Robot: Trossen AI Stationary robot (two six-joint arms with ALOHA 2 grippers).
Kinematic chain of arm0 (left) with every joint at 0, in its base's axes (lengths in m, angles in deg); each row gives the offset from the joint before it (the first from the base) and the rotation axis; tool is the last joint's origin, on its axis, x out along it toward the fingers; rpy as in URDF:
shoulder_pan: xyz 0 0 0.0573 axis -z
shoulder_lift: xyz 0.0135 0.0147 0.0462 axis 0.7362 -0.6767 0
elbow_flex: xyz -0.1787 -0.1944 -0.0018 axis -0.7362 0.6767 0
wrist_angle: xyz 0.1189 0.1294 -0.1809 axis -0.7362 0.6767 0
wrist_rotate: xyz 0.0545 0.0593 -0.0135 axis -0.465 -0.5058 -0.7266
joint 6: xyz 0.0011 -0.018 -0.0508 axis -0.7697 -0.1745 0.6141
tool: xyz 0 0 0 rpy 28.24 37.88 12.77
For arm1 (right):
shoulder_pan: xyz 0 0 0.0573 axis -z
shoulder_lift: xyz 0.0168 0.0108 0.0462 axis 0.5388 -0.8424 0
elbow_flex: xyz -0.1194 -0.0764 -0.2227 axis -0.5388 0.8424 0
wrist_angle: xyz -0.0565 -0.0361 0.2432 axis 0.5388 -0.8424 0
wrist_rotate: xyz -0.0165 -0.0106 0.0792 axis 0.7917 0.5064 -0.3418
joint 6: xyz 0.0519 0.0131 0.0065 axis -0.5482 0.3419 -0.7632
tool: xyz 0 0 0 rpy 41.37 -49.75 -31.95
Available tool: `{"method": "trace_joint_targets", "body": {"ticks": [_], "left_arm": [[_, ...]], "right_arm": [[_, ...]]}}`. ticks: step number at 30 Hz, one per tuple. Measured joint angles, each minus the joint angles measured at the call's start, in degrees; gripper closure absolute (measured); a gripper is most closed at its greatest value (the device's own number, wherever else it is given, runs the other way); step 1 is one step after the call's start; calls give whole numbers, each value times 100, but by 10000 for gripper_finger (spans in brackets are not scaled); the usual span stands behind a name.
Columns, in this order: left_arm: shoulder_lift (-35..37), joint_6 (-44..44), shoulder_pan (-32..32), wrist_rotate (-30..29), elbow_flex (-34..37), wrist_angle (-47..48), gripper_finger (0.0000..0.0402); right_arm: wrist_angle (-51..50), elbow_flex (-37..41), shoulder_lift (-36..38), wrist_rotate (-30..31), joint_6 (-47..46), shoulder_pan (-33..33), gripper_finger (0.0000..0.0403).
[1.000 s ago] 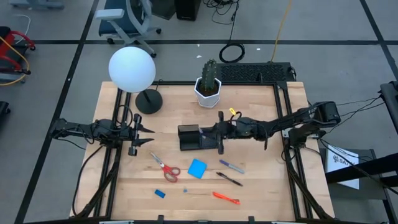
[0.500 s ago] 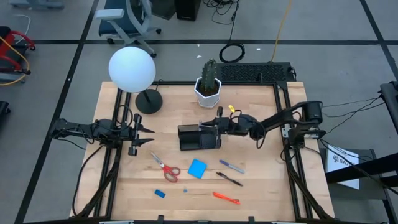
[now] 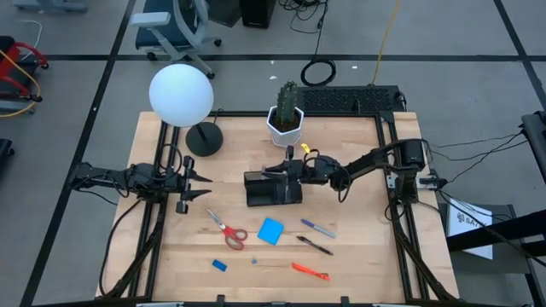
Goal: Pick and place office supplies into organizer
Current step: Put the white pen into the black desk organizer
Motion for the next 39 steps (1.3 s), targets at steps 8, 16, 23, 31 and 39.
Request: {"method": "trace_joint_targets", "body": {"ticks": [8, 16, 23, 31, 39], "left_arm": [[-1, 0, 0, -1, 0, -1, 256], [-1, 0, -1, -1, 0, -1, 256], [0, 0, -1, 1, 0, -1, 256], [-1, 0, -1, -1, 0, 0, 256], [0, 0, 0, -2, 0, -1, 256]], "right_arm": [[-32, -8, -9, 0, -3, 14, 384], [-188, -8, -6, 15, 11, 50, 384], [-227, -8, -6, 23, 48, 83, 367], [-209, -8, -6, 46, 59, 89, 349], [-209, -8, -6, 46, 59, 87, 351]]}}
